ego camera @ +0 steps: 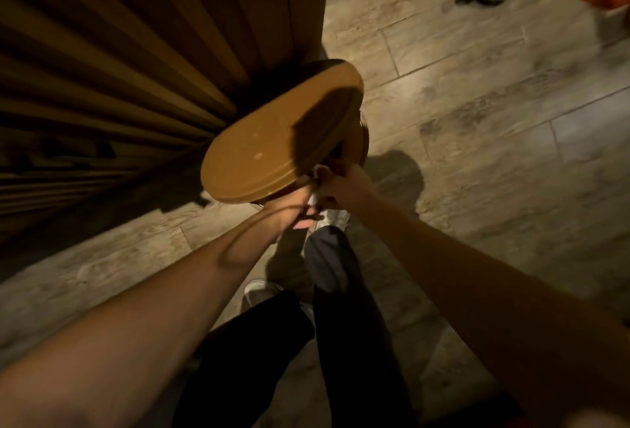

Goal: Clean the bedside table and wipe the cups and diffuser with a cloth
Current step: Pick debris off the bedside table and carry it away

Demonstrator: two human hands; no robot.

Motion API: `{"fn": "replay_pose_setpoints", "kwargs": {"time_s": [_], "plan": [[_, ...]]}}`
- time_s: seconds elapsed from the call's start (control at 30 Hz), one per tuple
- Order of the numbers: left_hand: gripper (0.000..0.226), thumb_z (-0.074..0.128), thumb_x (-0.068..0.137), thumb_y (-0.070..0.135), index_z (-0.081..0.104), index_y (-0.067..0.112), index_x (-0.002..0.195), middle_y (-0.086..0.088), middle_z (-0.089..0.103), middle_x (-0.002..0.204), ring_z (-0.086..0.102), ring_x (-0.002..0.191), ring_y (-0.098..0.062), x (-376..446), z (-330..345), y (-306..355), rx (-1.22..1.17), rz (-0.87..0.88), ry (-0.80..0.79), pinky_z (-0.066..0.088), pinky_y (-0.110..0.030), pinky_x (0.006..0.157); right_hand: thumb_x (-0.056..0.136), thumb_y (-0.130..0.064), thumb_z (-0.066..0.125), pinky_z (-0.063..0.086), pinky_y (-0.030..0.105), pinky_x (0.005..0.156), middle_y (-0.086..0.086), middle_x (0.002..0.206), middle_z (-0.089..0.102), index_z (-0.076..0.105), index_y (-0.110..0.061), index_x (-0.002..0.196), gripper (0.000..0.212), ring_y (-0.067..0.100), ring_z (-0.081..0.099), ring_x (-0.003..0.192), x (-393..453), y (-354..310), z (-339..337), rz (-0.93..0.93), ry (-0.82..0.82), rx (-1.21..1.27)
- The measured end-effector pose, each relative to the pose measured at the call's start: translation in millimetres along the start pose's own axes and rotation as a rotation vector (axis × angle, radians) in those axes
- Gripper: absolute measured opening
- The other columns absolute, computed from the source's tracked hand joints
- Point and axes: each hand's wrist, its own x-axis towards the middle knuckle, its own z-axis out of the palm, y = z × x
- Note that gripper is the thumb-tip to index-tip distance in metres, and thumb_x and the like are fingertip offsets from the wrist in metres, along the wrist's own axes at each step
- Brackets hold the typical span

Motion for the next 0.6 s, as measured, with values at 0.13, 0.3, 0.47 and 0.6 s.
{"fn": "replay_pose_setpoints", "kwargs": {"time_s": [0.13,0.3,0.47,0.6], "plan": [[0.033,0.071,0.086,0.044,0.069,0.018,0.106,-0.001,0.071,0.099,0.066,0.074,-0.011,2.1,-9.8,-6.2,0.079,-0.052,0.047,0.059,-0.027,0.067,0.087,-0.044,0.058,0.055,0.054,0.091,0.012,0.114,0.067,0.062,-0.018,0.122,0.044,0.034,0.067,0.103,-17.3,-0.7,0.3,-0.048,0.068,-0.012],[0.030,0.070,0.090,0.038,0.064,0.016,0.109,-0.008,0.071,0.112,0.068,0.095,-0.022,-21.6,-14.7,-7.3,0.172,0.011,0.012,0.057,-0.033,0.076,0.096,-0.037,0.057,0.055,0.054,0.091,0.017,0.105,0.071,0.065,-0.013,0.102,0.026,0.033,0.068,0.098,-51.4,-6.1,-18.0,-0.092,0.177,0.004],[0.041,0.061,0.095,0.038,0.054,0.025,0.133,-0.004,0.063,0.125,0.060,0.114,-0.026,-68.2,-33.1,2.7,0.320,0.059,-0.092,0.054,-0.036,0.080,0.095,-0.029,0.058,0.060,0.053,0.084,0.017,0.112,0.069,0.063,-0.011,0.112,0.025,0.033,0.070,0.096,-88.5,-20.8,-40.1,-0.046,0.221,0.029],[0.048,0.056,0.097,0.039,0.047,0.029,0.143,-0.001,0.062,0.125,0.059,0.110,-0.023,-127.7,-44.2,14.8,0.312,0.087,-0.132,0.051,-0.036,0.081,0.093,-0.021,0.056,0.055,0.053,0.092,0.023,0.112,0.068,0.063,0.003,0.116,0.034,0.037,0.066,0.098,-139.0,-44.9,-54.9,-0.073,0.323,-0.012]]}}
